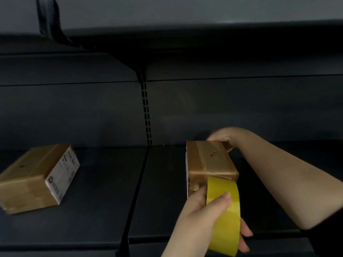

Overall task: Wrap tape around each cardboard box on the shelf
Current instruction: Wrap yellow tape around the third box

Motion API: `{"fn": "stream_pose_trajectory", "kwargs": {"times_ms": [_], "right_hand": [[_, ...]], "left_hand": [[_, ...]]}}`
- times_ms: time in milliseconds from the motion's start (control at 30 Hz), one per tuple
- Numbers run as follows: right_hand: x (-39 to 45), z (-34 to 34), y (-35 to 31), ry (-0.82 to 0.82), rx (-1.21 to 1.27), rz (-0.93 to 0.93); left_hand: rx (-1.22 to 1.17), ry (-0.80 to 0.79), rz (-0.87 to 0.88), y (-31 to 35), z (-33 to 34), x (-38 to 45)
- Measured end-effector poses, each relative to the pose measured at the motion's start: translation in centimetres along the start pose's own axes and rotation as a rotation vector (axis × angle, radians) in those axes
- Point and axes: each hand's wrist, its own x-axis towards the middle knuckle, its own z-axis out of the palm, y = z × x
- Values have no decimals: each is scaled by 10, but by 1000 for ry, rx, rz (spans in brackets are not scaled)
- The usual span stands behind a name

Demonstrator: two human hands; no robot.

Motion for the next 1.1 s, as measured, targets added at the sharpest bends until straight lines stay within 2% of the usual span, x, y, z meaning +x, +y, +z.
{"fn": "stream_pose_trajectory", "kwargs": {"times_ms": [100, 167, 267, 300, 400, 467, 600, 700, 867, 967, 1033, 1100], "right_hand": [[-21, -2, -12, 295, -40, -339], [-45, 3, -17, 352, -169, -489], [-70, 31, -11, 353, -708, -422], [-72, 40, -7, 329, -773, -372], [-67, 49, -8, 273, -620, -262], [-55, 46, -13, 298, -524, -238], [-26, 42, -22, 391, -487, -206], [-10, 36, -22, 472, -413, -262], [-4, 28, -19, 437, -351, -149], [-23, 27, -23, 493, -405, -204], [-51, 32, -20, 566, -388, -304], [-87, 47, -13, 530, -406, -391]], "left_hand": [[3, 39, 21, 2, -4, 0], [-1, 49, 18, 2, -6, -1], [7, 62, 27, 0, -6, -1], [7, 71, 35, -1, -5, 0], [-5, 105, 50, -6, -4, 2], [-6, 103, 44, -7, -3, 0], [-32, 117, 57, -9, -3, -5], [-3, 131, 70, -9, -2, -7], [41, 172, 90, -9, -1, -8], [49, 185, 99, -9, 0, -9], [45, 182, 96, -8, 0, -10], [49, 193, 107, -8, 0, -9]]}}
